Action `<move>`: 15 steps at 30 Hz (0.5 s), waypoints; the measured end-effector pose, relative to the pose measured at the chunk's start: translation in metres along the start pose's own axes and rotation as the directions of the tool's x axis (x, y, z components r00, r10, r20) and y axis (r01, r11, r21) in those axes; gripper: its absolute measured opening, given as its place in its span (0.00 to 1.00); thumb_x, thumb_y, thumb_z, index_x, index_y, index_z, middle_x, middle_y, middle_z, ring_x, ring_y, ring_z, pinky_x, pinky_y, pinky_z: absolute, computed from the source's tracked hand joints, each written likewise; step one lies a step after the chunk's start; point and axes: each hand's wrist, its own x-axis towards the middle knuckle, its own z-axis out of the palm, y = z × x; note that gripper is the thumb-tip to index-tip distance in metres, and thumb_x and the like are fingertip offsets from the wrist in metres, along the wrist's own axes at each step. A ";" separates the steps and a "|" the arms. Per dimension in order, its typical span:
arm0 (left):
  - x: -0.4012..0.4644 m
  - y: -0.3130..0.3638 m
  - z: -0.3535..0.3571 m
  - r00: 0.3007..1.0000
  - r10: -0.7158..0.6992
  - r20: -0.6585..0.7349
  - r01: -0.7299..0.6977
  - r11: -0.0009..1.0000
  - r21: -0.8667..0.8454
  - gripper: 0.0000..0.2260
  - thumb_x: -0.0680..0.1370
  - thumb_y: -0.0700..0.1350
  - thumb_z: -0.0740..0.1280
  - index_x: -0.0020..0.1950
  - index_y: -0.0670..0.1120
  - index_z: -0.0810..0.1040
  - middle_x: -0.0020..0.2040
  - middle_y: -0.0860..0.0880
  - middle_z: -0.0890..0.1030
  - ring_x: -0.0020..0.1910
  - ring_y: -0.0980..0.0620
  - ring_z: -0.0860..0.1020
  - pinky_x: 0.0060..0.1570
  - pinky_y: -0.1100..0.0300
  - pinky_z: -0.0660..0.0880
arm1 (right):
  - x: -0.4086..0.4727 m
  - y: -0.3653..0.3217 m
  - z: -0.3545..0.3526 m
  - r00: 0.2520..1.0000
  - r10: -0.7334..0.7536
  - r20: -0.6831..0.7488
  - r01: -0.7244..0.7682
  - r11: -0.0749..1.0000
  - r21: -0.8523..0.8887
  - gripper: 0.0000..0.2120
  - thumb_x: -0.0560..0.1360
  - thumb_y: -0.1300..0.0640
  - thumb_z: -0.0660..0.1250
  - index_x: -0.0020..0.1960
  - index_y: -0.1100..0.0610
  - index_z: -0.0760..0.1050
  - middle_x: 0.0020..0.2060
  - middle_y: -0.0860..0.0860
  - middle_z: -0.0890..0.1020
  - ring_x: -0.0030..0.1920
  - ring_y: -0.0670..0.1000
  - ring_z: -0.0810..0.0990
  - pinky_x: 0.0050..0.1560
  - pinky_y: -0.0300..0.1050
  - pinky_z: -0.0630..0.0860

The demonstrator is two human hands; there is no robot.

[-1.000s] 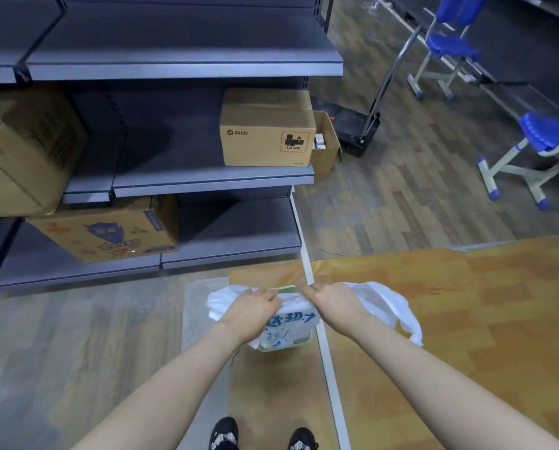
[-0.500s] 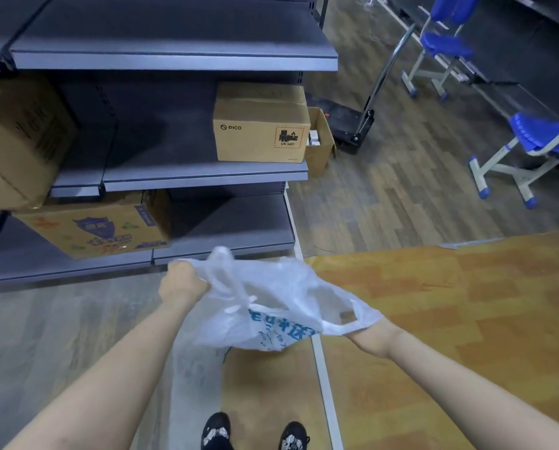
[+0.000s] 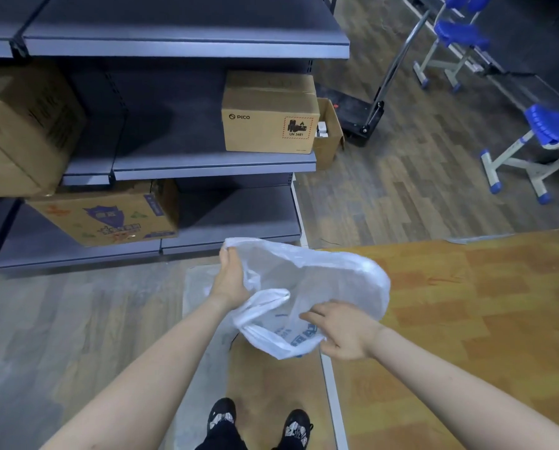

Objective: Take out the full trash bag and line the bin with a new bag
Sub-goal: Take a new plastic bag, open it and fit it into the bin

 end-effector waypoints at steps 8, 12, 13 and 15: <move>-0.010 0.005 -0.005 0.928 0.332 0.170 -0.302 0.936 -0.180 0.37 0.74 0.37 0.69 0.77 0.50 0.51 0.73 0.50 0.55 0.73 0.54 0.55 0.63 0.72 0.52 | 0.023 0.011 -0.018 0.861 0.193 -0.471 -0.316 0.928 -0.197 0.22 0.56 0.50 0.79 0.48 0.54 0.82 0.66 0.60 0.74 0.68 0.61 0.66 0.63 0.68 0.65; -0.017 0.007 -0.018 0.916 0.339 0.214 -0.326 0.941 -0.095 0.30 0.74 0.28 0.59 0.71 0.54 0.68 0.69 0.51 0.61 0.70 0.54 0.61 0.60 0.70 0.59 | 0.011 0.045 -0.017 0.815 0.556 -0.167 -0.573 0.814 -0.088 0.34 0.72 0.63 0.66 0.73 0.43 0.59 0.77 0.58 0.47 0.68 0.63 0.68 0.65 0.59 0.66; -0.018 0.004 -0.023 0.919 0.325 0.222 -0.320 0.946 -0.056 0.28 0.74 0.27 0.57 0.68 0.51 0.73 0.69 0.49 0.62 0.70 0.53 0.62 0.58 0.70 0.60 | 0.004 0.051 -0.016 0.787 0.616 -0.044 -0.617 0.787 -0.026 0.33 0.75 0.65 0.59 0.74 0.43 0.54 0.76 0.59 0.53 0.63 0.61 0.74 0.60 0.53 0.71; -0.021 -0.005 -0.031 0.937 0.277 0.214 -0.297 0.952 0.070 0.26 0.74 0.25 0.54 0.65 0.45 0.76 0.70 0.45 0.65 0.70 0.49 0.64 0.55 0.71 0.60 | -0.008 0.059 -0.012 0.756 0.650 0.077 -0.654 0.753 0.069 0.28 0.77 0.64 0.54 0.74 0.45 0.56 0.65 0.58 0.71 0.58 0.59 0.77 0.53 0.49 0.74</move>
